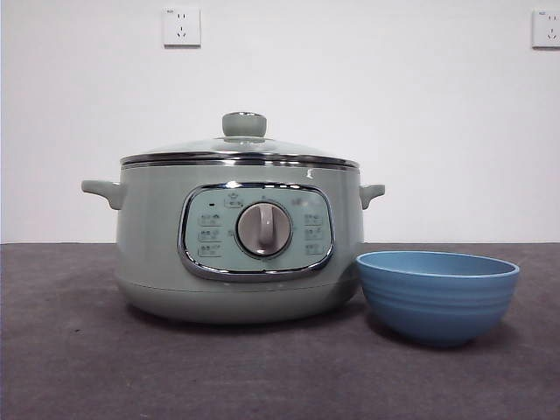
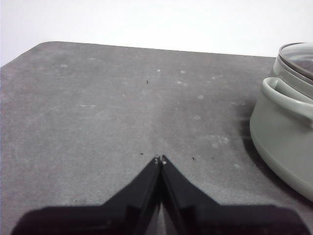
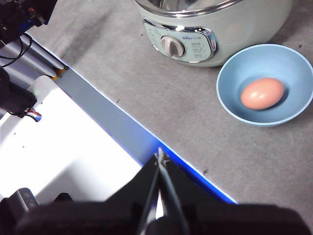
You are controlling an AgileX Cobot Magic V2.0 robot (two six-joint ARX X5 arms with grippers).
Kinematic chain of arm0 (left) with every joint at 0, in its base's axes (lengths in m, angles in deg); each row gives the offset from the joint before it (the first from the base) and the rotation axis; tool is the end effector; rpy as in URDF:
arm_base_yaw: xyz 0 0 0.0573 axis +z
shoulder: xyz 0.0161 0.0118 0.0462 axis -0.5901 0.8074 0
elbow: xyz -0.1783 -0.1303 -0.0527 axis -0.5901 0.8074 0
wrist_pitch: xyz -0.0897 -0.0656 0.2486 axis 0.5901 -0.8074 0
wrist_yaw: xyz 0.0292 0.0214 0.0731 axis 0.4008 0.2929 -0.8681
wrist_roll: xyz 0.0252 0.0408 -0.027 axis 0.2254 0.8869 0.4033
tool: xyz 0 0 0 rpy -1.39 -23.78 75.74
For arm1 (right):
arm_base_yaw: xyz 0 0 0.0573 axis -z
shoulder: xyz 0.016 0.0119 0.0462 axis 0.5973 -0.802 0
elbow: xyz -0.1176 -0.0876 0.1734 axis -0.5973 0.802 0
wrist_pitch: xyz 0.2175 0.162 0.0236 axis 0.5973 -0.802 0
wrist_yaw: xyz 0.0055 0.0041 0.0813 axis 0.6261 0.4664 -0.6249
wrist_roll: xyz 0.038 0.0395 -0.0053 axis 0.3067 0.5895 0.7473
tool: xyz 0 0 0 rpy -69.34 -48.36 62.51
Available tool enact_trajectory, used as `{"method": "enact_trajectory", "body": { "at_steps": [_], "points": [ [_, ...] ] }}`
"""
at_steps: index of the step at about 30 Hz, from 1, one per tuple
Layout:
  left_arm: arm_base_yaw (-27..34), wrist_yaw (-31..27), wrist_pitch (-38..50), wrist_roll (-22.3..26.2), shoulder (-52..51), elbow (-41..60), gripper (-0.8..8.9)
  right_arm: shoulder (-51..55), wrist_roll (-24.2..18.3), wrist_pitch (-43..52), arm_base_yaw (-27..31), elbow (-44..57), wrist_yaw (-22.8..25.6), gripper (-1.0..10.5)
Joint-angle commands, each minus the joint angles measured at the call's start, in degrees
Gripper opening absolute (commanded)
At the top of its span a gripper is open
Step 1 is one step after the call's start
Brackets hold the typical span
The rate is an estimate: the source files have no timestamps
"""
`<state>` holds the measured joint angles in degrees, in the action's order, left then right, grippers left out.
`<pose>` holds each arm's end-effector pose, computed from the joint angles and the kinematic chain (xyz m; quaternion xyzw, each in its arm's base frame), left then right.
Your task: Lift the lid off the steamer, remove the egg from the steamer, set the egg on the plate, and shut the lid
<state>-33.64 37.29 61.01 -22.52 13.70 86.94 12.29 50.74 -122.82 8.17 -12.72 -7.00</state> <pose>0.1549 0.0060 0.1510 -0.0507 0.0855 0.0119 0.9950 0.1185 0.0786 0.3080 -0.0068 0.3988 0.4008 0.8248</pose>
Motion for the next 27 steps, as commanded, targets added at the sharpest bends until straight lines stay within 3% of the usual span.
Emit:
{"method": "enact_trajectory", "body": {
  "at_steps": [1,13,15,20,23,27],
  "points": [
    [0.2,0.0,0.3,-0.6,-0.2,0.8,-0.03,0.0,0.3,0.2,-0.1,-0.1,0.2,0.0],
    [0.2,0.0,0.3,-0.6,-0.2,0.8,-0.03,0.0,0.3,0.2,-0.1,-0.1,0.2,0.0],
    [0.2,0.0,0.3,-0.6,-0.2,0.8,-0.03,0.5,-2.7,1.5,-0.7,-0.1,0.3,0.0],
    [0.2,0.0,0.3,-0.6,-0.2,0.8,-0.03,3.6,-5.8,13.7,2.1,1.1,2.5,0.0],
    [0.2,0.0,0.3,-0.6,-0.2,0.8,-0.03,6.8,-5.2,22.2,6.7,5.4,-0.2,0.0],
    [0.2,0.0,0.3,-0.6,-0.2,0.8,-0.03,12.7,-4.3,34.9,13.4,15.5,-0.1,0.0]
  ]
}}
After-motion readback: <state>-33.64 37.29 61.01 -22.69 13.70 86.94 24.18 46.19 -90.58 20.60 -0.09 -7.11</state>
